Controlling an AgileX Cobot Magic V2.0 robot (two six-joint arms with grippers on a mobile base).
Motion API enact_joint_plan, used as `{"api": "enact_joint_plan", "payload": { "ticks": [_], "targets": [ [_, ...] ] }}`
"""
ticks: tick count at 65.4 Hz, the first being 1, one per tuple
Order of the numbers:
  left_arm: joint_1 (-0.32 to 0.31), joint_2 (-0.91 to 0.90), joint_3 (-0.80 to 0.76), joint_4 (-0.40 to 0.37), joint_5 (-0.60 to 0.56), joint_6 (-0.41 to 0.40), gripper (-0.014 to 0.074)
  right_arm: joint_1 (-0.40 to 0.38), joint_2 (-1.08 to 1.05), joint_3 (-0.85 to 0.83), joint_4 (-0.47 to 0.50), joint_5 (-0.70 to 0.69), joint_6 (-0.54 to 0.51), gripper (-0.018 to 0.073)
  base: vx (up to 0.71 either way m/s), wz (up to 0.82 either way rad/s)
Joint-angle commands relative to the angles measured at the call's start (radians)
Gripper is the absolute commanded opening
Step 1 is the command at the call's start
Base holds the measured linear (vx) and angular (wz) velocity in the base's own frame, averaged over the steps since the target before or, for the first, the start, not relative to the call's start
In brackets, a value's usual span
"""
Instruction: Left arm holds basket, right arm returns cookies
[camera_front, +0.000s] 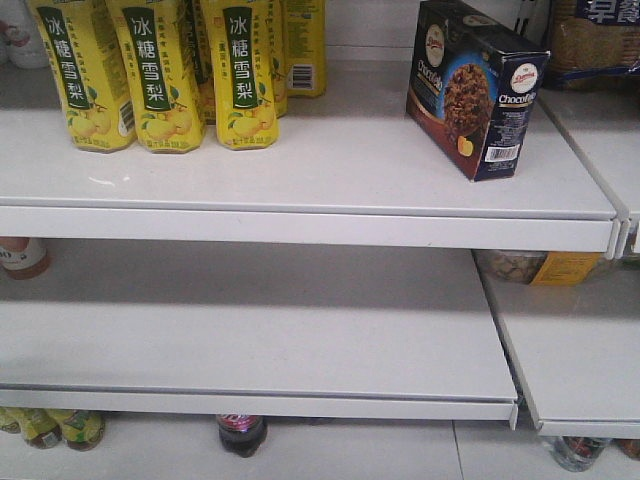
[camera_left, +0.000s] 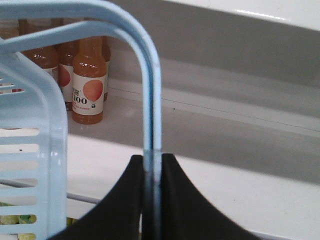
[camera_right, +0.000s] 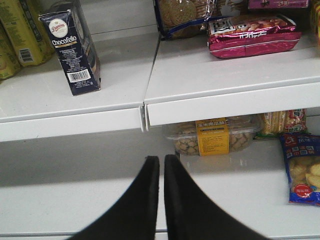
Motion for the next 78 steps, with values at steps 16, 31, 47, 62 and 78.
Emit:
{"api": "enact_joint_plan", "payload": {
  "ticks": [16,31,47,62,78],
  "targets": [
    [0.001,-0.039,-0.021,0.051,-0.060,0.015,-0.0004,-0.004,0.017,-0.018,-0.029,-0.069,-0.005,-0.0011,0.00,0.00],
    [0.000,-0.039,-0.020,0.051,-0.051,0.015,-0.0004,-0.004,0.017,-0.018,-0.028,-0.069,-0.005,-0.0011,0.00,0.00],
    [0.001,-0.038,-0.023,0.050,-0.031,0.014,-0.0003,-0.004,0.017,-0.018,-0.028,-0.069,-0.005,-0.0011,0.00,0.00],
    [0.001,-0.038,-0.023,0.050,-0.031,0.014,-0.0003,-0.004,0.017,-0.018,-0.028,-0.069,-0.005,-0.0011,0.00,0.00],
    [0.001,-0.038,-0.023,0.050,-0.031,0.014,-0.0003,-0.004,0.017,-0.018,-0.028,-0.069,-0.005,-0.0011,0.00,0.00]
  ]
}}
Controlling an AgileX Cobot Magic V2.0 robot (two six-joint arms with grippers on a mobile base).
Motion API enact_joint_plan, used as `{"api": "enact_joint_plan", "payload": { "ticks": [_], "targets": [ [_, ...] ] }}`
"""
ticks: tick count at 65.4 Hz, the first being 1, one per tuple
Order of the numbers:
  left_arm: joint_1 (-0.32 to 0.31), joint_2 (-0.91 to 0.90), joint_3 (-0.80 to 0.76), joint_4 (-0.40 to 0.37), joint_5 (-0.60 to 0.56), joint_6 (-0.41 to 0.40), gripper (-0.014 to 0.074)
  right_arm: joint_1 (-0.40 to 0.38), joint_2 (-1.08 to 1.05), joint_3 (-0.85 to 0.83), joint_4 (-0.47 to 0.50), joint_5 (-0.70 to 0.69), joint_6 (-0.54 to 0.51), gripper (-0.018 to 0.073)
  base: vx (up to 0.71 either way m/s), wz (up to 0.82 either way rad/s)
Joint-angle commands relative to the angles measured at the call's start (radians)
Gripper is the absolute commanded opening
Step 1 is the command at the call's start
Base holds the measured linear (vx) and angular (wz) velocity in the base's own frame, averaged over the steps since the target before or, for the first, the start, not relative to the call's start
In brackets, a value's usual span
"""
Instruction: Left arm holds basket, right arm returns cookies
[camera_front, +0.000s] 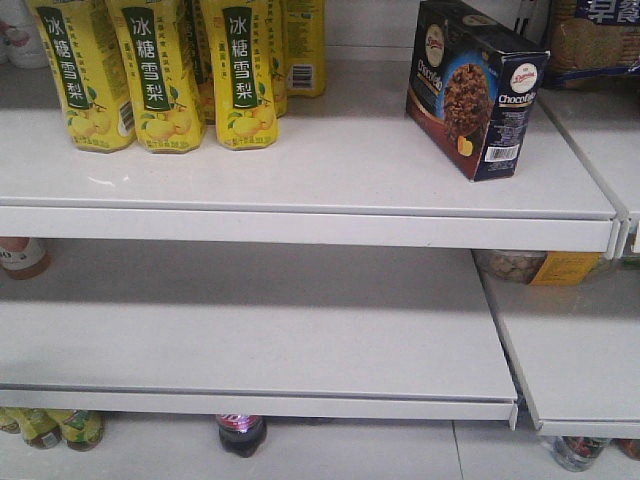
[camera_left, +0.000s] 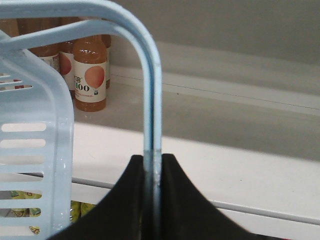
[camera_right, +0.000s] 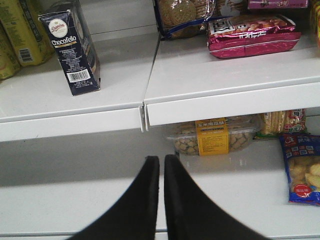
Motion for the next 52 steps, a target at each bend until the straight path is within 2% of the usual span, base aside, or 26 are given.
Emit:
{"api": "enact_joint_plan", "payload": {
  "ticks": [1,24,36,43,52],
  "targets": [
    [0.001,-0.018,-0.028,0.013,-0.100,0.014,-0.0003,-0.004,0.017,-0.018,-0.028,-0.070,-0.005,-0.0011,0.00,0.00],
    [0.001,-0.018,-0.028,0.013,-0.100,0.014,-0.0003,-0.004,0.017,-0.018,-0.043,-0.107,-0.005,-0.0011,0.00,0.00],
    [0.001,-0.018,-0.028,0.013,-0.100,0.014,-0.0003,-0.013,0.033,-0.014,-0.020,-0.214,-0.020,-0.0011,0.00,0.00],
    [0.001,-0.018,-0.028,0.013,-0.100,0.014,-0.0003,-0.124,0.049,0.033,0.035,-0.369,-0.098,-0.0011,0.00,0.00],
    [0.001,-0.018,-0.028,0.013,-0.100,0.014,-0.0003,-0.341,0.050,0.124,0.219,-0.570,-0.278,-0.0011,0.00,0.00]
  ]
}}
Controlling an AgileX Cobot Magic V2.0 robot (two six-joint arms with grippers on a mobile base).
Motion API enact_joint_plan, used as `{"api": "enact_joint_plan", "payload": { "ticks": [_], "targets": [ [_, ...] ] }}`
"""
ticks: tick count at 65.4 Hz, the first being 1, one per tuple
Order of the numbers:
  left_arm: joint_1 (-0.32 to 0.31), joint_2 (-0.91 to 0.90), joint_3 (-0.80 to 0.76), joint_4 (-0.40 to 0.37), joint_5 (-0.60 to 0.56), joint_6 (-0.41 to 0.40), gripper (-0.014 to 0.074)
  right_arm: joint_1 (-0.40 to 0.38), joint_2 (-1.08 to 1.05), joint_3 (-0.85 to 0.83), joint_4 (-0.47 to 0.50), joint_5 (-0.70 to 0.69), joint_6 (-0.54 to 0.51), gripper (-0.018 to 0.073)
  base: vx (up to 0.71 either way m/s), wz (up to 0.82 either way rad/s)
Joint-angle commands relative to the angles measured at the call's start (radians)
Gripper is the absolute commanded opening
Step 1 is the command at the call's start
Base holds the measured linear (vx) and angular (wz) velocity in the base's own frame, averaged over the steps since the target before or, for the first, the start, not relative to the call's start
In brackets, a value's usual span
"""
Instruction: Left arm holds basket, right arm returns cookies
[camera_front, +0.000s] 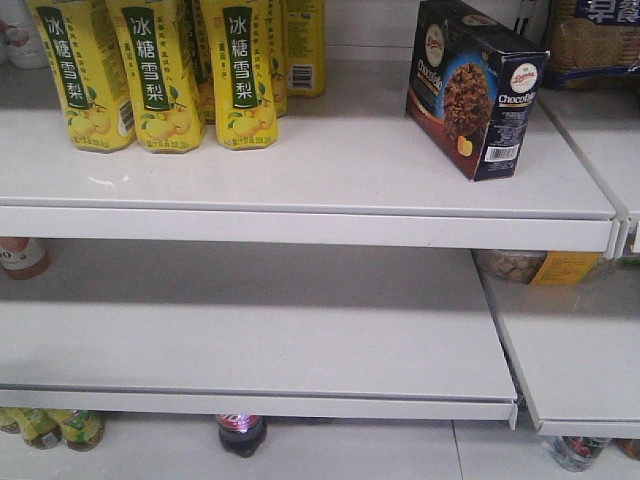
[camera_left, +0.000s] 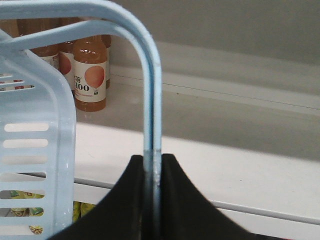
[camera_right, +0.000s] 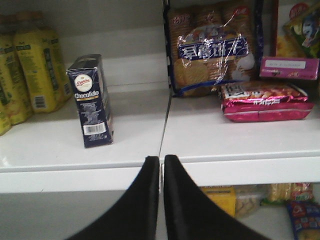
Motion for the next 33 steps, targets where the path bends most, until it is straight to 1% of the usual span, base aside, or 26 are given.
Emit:
{"api": "enact_joint_plan", "payload": {
  "ticks": [1,6,8,12,17,21,25,33],
  "targets": [
    [0.001,-0.018,-0.028,0.013,-0.100,0.014,-0.0003,-0.137,0.024,0.034,0.124,-0.207,-0.144,-0.0011,0.00,0.00],
    [0.001,-0.018,-0.028,0.013,-0.100,0.014,-0.0003,-0.254,0.021,0.097,0.248,-0.295,-0.254,-0.0010,0.00,0.00],
    [0.001,-0.018,-0.028,0.013,-0.100,0.014,-0.0003,-0.287,0.021,0.120,0.293,-0.322,-0.293,-0.0010,0.00,0.00],
    [0.001,-0.018,-0.028,0.013,-0.100,0.014,-0.0003,-0.345,0.021,0.175,0.385,-0.377,-0.367,-0.0008,0.00,0.00],
    [0.001,-0.018,-0.028,0.013,-0.100,0.014,-0.0003,-0.388,0.021,0.248,0.445,-0.440,-0.414,-0.0009,0.00,0.00],
    [0.001,-0.018,-0.028,0.013,-0.100,0.014,-0.0003,-0.408,0.021,0.316,0.446,-0.505,-0.413,-0.0008,0.00,0.00],
    [0.001,-0.018,-0.028,0.013,-0.100,0.014,-0.0003,-0.406,0.021,0.382,0.430,-0.575,-0.408,-0.0008,0.00,0.00],
    [0.001,-0.018,-0.028,0.013,-0.100,0.014,-0.0003,-0.406,-0.003,0.494,0.378,-0.685,-0.350,-0.0006,0.00,0.00]
  ]
}}
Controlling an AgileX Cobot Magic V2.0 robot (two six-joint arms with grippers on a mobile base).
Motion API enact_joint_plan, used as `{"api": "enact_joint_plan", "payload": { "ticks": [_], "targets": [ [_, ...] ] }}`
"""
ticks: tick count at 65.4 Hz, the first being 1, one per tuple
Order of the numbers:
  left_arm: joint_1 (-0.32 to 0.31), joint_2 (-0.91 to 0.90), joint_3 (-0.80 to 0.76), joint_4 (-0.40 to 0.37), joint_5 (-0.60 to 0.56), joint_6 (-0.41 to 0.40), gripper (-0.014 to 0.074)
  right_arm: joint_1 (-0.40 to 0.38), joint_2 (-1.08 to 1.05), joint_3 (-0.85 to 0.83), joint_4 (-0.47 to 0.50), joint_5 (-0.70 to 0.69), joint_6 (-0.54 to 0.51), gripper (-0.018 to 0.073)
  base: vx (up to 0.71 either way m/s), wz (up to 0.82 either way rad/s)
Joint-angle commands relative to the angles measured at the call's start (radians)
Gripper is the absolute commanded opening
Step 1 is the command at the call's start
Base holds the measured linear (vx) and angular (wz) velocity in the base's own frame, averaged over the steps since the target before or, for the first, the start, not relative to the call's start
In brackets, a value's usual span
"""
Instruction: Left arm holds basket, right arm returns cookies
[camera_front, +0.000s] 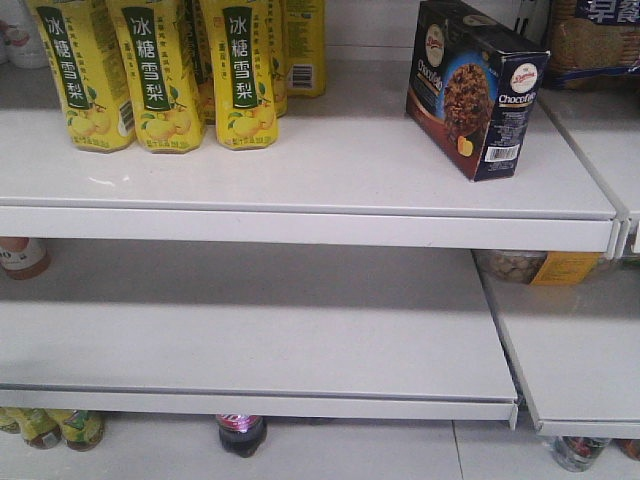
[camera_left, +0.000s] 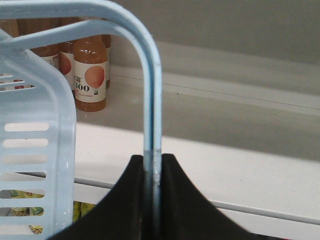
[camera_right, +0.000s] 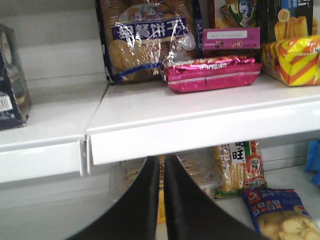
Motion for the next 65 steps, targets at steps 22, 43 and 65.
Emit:
{"api": "enact_joint_plan", "payload": {
  "ticks": [22,43,65],
  "targets": [
    [0.001,-0.018,-0.028,0.013,-0.100,0.014,-0.0003,-0.007,-0.177,0.227,-0.135,-0.181,0.093,-0.0006,0.00,0.00],
    [0.001,-0.018,-0.028,0.013,-0.100,0.014,-0.0003,0.046,-0.258,0.296,-0.190,-0.120,0.091,-0.0006,0.00,0.00],
    [0.001,-0.018,-0.028,0.013,-0.100,0.014,-0.0003,0.153,-0.258,0.296,-0.229,-0.047,0.068,-0.0006,0.00,0.00]
  ]
}}
